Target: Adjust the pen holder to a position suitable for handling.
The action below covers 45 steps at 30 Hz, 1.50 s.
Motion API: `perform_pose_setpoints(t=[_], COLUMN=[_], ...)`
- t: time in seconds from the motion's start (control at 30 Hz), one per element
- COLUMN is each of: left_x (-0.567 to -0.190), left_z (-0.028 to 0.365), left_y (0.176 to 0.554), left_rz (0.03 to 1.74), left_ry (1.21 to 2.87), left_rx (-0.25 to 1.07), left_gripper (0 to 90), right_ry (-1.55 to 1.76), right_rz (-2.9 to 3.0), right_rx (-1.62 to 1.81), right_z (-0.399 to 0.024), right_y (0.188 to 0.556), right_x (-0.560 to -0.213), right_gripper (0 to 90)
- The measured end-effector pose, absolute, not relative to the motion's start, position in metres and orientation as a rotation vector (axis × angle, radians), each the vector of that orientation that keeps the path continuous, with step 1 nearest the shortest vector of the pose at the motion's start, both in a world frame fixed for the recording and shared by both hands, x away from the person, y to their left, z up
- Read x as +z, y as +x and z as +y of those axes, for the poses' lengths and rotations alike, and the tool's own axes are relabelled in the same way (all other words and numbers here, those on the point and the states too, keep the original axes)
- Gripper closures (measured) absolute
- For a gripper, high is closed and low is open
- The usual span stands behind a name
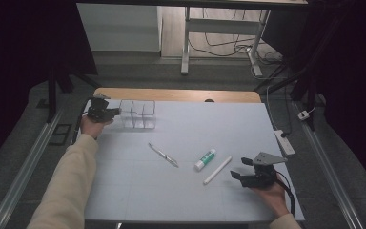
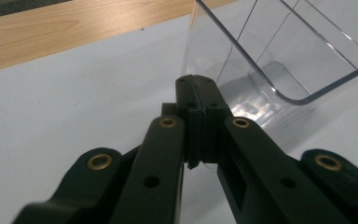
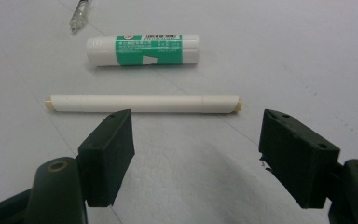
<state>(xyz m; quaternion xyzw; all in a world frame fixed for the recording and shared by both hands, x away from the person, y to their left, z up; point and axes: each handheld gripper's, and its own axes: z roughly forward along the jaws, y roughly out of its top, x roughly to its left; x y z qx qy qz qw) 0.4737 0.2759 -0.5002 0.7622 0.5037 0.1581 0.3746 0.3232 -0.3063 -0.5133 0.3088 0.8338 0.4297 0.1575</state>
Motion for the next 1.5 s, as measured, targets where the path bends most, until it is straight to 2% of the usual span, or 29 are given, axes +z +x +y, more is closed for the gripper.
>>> perform_pose_setpoints(t=[1.5], left_x=[-0.492], left_z=[0.218], left_y=[0.478], left_rz=[1.171], left_ry=[2.037], left_rx=[0.365], left_gripper=[89.1], right_ry=[0.879], right_rz=[2.392], right_rx=[1.224], right_z=[-0.307], right_y=[0.323], right_x=[-0.513], right_gripper=[25.5])
